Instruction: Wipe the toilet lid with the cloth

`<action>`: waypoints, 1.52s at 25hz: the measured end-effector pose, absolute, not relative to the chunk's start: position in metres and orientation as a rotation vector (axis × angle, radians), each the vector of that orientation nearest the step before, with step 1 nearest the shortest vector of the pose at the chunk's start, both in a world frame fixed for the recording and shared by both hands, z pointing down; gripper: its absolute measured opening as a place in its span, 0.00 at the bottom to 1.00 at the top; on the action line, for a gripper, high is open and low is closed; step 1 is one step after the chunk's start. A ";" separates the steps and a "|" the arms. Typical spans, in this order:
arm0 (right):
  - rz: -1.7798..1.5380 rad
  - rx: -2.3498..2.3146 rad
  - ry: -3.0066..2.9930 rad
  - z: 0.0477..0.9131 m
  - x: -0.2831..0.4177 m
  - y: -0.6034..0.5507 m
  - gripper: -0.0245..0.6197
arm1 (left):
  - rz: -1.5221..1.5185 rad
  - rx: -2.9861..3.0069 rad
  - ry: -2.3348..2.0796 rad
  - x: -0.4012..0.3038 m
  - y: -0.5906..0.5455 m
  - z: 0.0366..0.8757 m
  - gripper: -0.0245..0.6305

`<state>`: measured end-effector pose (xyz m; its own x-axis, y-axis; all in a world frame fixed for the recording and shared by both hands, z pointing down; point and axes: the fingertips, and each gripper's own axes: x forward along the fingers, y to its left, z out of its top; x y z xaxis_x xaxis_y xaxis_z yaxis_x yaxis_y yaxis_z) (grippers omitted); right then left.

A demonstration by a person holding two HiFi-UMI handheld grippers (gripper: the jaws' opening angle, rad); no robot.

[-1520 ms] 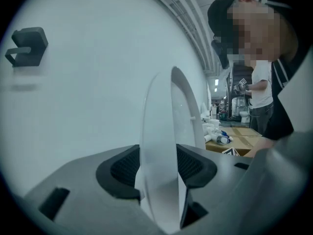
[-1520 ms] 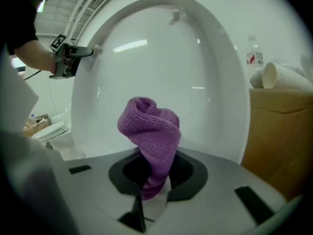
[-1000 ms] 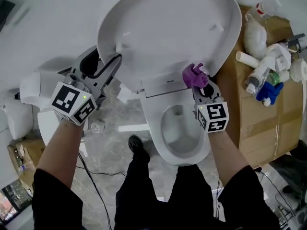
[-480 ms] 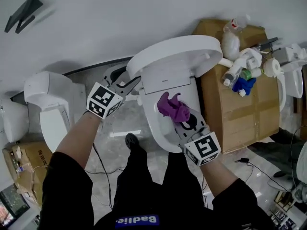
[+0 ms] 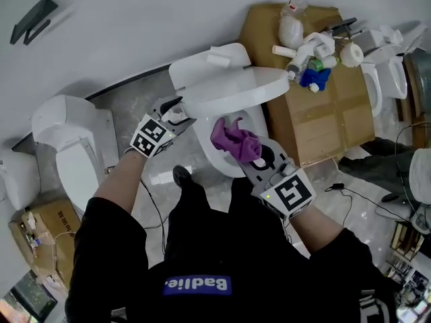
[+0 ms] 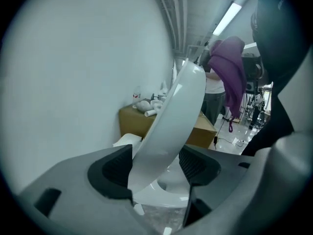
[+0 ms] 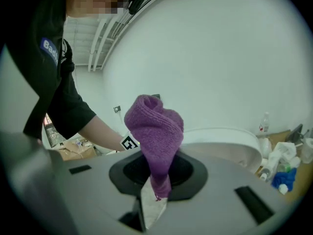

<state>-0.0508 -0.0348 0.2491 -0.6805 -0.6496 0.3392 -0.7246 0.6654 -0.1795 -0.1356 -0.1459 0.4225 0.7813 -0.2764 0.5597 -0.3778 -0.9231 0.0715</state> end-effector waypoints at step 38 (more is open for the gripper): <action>0.563 0.932 -2.681 0.285 0.017 -0.014 0.14 | 0.664 2.373 -0.942 -0.071 0.003 0.482 0.06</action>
<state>0.0171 -0.0137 0.2855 -0.7652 -0.5400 0.3504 -0.6354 0.7210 -0.2763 -0.0712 0.0028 0.4818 0.6418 -0.4814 0.5969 -0.7241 -0.6367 0.2651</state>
